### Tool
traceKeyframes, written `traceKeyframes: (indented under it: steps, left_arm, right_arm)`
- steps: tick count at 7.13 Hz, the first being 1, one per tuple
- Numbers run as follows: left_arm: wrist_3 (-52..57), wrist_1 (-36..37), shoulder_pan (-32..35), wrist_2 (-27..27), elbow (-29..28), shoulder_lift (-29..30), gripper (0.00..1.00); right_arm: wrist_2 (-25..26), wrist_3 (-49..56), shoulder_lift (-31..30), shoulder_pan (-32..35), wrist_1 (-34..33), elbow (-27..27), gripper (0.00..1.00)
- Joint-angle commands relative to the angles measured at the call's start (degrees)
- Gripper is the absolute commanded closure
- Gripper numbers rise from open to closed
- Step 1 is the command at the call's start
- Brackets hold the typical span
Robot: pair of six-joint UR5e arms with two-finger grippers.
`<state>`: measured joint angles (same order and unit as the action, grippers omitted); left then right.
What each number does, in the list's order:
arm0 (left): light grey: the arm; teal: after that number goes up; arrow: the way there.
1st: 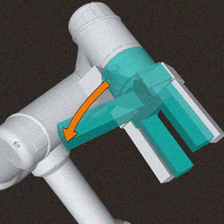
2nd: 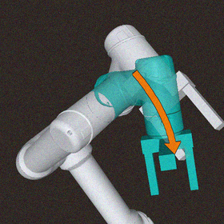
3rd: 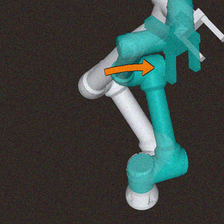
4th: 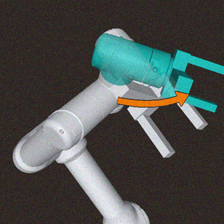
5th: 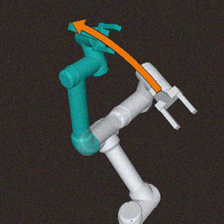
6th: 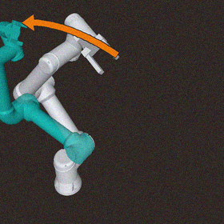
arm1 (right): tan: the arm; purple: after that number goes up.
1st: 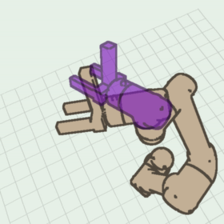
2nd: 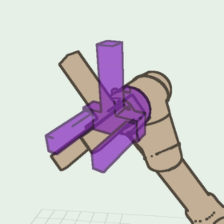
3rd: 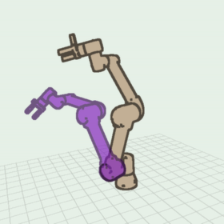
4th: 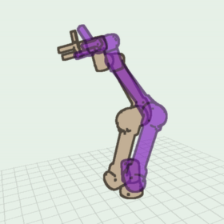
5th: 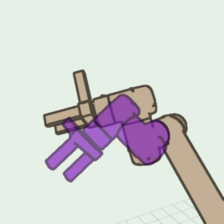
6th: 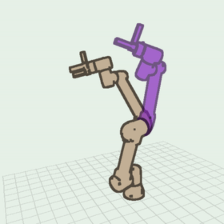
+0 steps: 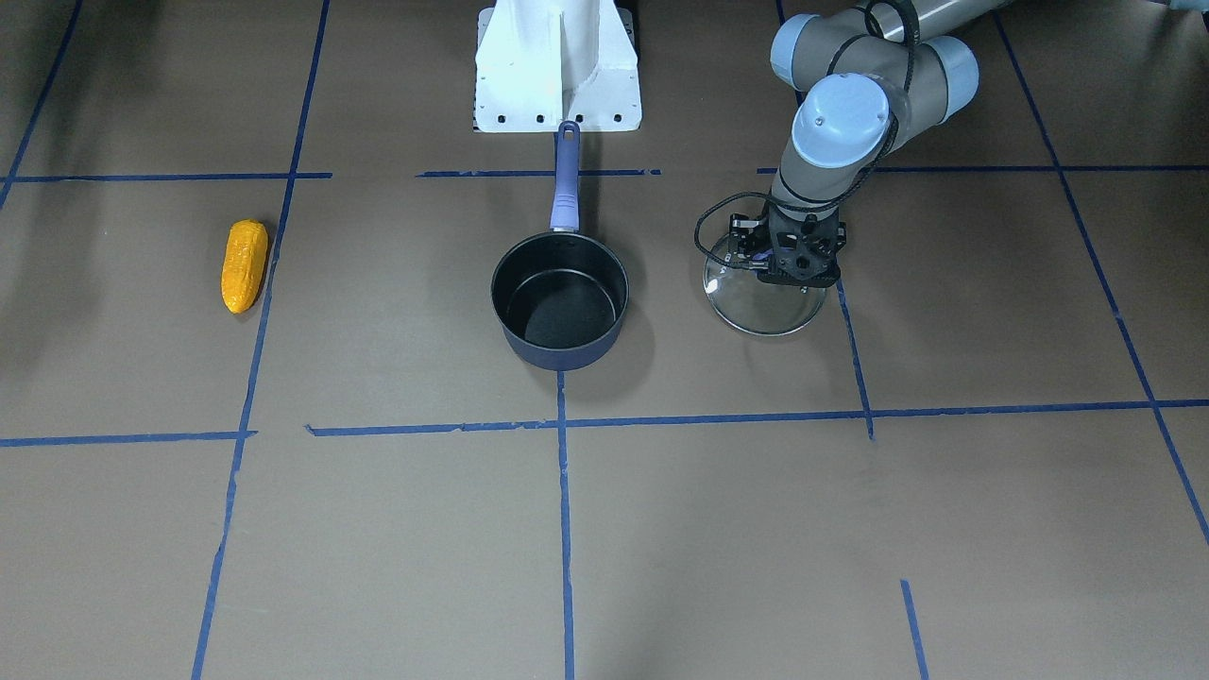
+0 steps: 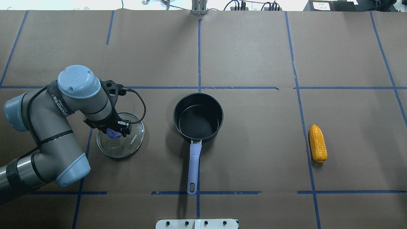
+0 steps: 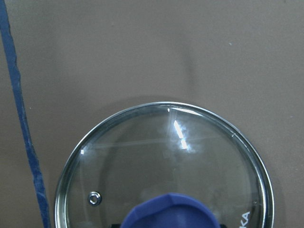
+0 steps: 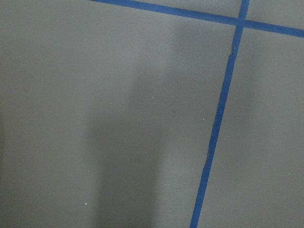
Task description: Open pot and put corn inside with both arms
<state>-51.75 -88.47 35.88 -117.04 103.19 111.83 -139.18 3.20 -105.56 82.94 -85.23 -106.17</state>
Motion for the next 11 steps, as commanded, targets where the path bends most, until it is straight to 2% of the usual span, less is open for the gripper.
traceKeyframes:
  steps: [1,2,3,4,5,6,7,9,11]
  left_arm:
    - [-0.3,-0.2,0.3,0.0,1.0,0.1,0.01]
    - [-0.4,0.0,2.2,0.0,2.3,0.0,0.00]
    - [-0.3,1.1,5.5,-0.3,5.4,-0.4,0.00]
    - [0.9,1.1,9.1,-2.9,10.4,-6.1,0.00]
    - [4.9,1.4,12.3,-3.5,14.9,-11.6,0.00]
    - [12.5,1.3,16.6,-4.4,16.2,-16.1,0.00]
    - [15.5,1.4,18.3,-5.3,16.2,-17.2,0.00]
    - [15.4,1.4,18.4,-5.3,16.2,-17.1,0.00]
    - [15.3,1.4,18.4,-5.3,16.2,-16.9,0.00]
  right_arm:
    - [-1.6,-0.4,0.1,-1.6,0.0,0.0,0.00]
    - [-2.8,-6.0,0.9,-5.0,0.3,-0.3,0.00]
    - [-2.8,-15.7,1.7,-9.2,6.2,-0.4,0.00]
    - [-1.5,-34.2,2.1,-16.3,18.1,-0.4,0.00]
    - [5.6,-53.8,5.1,-25.2,28.6,-0.2,0.00]
    - [13.4,-66.4,8.4,-33.5,31.0,-0.3,0.00]
    - [19.7,-69.1,9.0,-38.9,31.0,-0.4,0.00]
    - [23.5,-75.1,11.6,-44.1,30.9,-0.9,0.00]
    - [27.3,-75.5,10.5,-46.9,30.6,-0.6,0.02]
